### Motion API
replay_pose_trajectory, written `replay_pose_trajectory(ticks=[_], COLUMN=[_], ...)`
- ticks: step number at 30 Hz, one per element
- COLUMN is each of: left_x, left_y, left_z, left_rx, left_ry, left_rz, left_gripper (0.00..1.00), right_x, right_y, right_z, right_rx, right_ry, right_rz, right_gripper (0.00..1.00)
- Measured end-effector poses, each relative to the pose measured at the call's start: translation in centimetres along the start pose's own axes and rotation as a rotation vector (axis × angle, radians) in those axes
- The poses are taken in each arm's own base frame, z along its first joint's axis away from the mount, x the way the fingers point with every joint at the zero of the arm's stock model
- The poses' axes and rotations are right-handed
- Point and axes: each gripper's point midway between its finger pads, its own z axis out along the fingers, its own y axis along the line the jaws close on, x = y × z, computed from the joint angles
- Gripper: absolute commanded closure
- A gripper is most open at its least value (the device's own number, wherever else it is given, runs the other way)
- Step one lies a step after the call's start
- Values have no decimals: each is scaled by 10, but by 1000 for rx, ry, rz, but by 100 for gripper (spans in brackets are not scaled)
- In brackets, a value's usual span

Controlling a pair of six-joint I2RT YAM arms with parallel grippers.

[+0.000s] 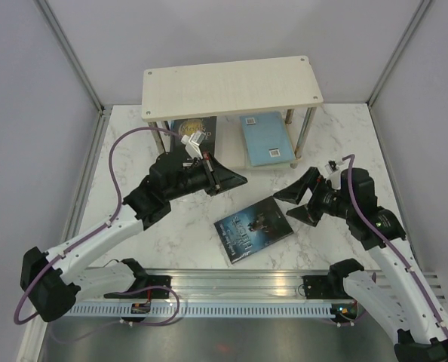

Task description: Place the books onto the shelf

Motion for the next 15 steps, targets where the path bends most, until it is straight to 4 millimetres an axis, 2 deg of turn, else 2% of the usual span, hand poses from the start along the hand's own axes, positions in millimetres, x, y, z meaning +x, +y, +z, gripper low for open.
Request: replay_pose_trajectory(ticks=[4,5,7,8,11,13,15], left_x=[0,1,5,6,14,24,38], left_y=[-7,-7,-4,-2,15,35,66], left_z=[0,0,1,1,-3,-7,-12], left_rx=[21,13,-14,-30,-99,-164,-239], left_ry=[17,29,62,75,120,156,193], left_rz=[4,3,15,29,74,84,82], left_gripper=[98,94,81,63,36,27,22], right_x=[7,8,8,9,11,10,9], right_y=[-11,-13,-16,-20,-43,-62,-84], right_z=[1,2,3,4,10,14,20], right_rx=[4,7,19,37,135,215,302], right_ry=[12,13,17,22,48,58,66], right_rz=[31,34,32,31,22,15,9], right_gripper=[2,2,2,2,2,2,2])
